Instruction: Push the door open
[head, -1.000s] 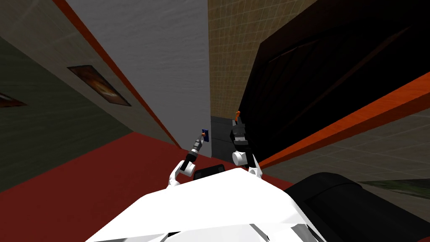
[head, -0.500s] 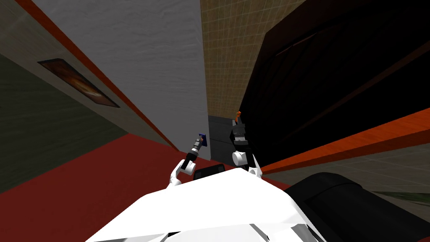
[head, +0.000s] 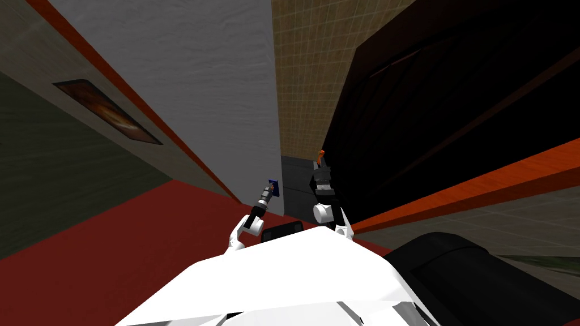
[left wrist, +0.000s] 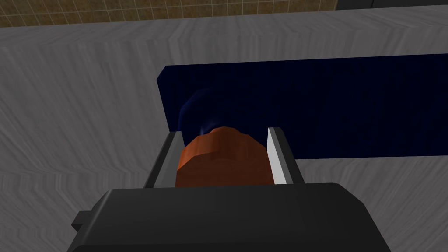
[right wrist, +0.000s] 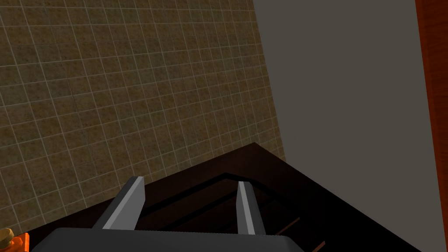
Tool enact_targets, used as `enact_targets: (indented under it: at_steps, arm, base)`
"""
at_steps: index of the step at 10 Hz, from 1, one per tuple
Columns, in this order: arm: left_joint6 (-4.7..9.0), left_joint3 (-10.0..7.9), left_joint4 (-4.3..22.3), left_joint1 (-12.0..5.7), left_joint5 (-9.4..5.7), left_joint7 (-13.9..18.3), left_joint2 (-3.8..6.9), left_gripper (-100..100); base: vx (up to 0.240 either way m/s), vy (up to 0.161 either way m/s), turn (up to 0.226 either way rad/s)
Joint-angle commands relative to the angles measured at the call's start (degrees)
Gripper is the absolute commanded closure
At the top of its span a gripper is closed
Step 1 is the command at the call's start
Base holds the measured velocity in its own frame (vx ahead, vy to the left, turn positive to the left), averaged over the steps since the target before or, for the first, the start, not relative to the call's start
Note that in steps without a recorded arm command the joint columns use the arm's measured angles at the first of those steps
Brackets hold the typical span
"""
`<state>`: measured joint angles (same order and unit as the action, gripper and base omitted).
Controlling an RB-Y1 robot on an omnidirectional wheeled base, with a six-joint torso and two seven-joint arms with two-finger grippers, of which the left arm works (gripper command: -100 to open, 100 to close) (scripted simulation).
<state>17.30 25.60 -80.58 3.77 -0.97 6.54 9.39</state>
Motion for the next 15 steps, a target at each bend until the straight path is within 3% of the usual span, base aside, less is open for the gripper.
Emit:
enact_targets:
  at_steps: [1,15]
  arm:
    - [-0.02,-0.99,0.56,-0.4,0.02,-0.37,-0.34,100]
    - [-0.23,-10.27,5.85,-4.21,0.19,-3.85,-4.07,100]
  base:
    - [0.09,-0.066,0.04]
    - [0.119,-0.112,0.055]
